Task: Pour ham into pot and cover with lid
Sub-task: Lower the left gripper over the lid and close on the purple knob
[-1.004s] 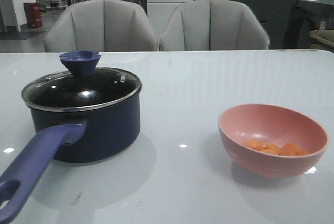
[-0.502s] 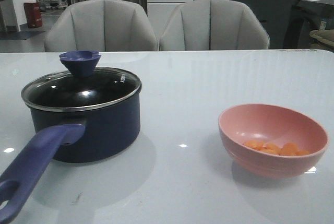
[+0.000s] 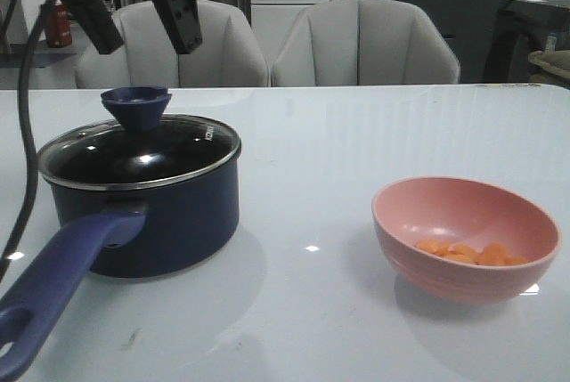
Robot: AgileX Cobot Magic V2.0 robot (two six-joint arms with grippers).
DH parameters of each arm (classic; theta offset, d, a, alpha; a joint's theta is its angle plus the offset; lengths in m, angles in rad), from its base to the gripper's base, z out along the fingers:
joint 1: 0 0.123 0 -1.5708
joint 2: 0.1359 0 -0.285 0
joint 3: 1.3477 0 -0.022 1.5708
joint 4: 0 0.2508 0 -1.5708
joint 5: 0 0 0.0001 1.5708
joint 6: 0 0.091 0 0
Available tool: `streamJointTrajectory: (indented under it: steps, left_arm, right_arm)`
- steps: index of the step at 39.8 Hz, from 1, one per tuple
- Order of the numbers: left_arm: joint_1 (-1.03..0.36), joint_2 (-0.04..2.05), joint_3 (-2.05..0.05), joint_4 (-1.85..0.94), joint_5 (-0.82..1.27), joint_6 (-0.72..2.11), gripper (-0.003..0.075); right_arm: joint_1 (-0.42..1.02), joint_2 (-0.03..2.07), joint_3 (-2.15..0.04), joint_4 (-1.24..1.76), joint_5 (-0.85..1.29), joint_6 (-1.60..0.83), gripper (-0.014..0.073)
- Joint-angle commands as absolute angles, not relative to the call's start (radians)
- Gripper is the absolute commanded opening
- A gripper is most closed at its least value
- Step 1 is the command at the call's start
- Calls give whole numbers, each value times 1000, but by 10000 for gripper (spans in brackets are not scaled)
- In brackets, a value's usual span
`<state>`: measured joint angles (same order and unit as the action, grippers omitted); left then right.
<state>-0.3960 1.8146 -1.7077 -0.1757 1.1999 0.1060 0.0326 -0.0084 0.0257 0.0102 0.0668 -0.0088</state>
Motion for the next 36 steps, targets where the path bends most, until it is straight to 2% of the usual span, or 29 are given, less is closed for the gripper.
streamJointTrajectory:
  steps: [1,36]
  left_arm:
    - [-403,1802,-1776,-173,1220,84,617]
    - [-401,1932,-1800,-165,1286,0,620]
  right_arm:
    - [28,-29,36,5,-10,-10,148]
    - [28,-29,36,5,-10,-10,148]
